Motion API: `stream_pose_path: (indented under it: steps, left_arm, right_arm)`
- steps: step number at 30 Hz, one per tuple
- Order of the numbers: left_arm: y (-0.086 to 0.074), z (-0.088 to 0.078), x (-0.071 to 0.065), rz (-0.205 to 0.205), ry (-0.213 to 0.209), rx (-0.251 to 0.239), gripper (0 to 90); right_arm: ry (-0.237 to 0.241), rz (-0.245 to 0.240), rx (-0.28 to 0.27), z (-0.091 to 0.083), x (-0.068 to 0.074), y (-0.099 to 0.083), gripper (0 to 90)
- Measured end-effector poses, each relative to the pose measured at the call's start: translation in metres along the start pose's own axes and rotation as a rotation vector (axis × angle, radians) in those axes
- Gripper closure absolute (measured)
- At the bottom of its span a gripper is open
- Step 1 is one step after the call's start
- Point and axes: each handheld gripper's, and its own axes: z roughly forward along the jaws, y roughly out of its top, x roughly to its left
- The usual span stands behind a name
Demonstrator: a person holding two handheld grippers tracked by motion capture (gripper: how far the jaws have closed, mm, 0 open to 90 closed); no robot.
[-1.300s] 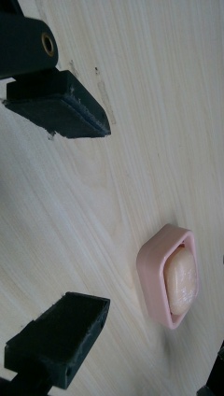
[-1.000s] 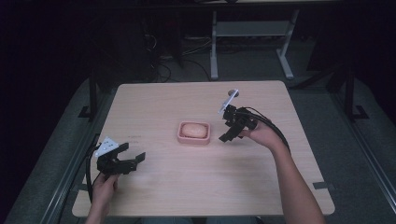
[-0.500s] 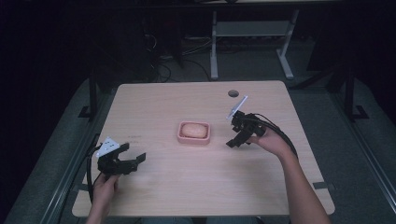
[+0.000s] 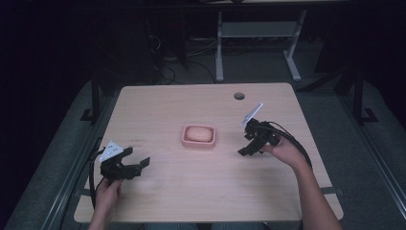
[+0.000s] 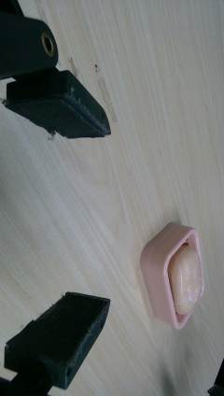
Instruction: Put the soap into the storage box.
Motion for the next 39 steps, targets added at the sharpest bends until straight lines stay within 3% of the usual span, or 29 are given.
stream_pose_path:
  steps: [39]
  left_arm:
    - [-0.001, 0.003, -0.005, 0.040, -0.012, 0.020, 14.3]
  right_arm:
    - [-0.015, 0.105, -0.060, -0.009, 0.015, -0.068, 25.1]
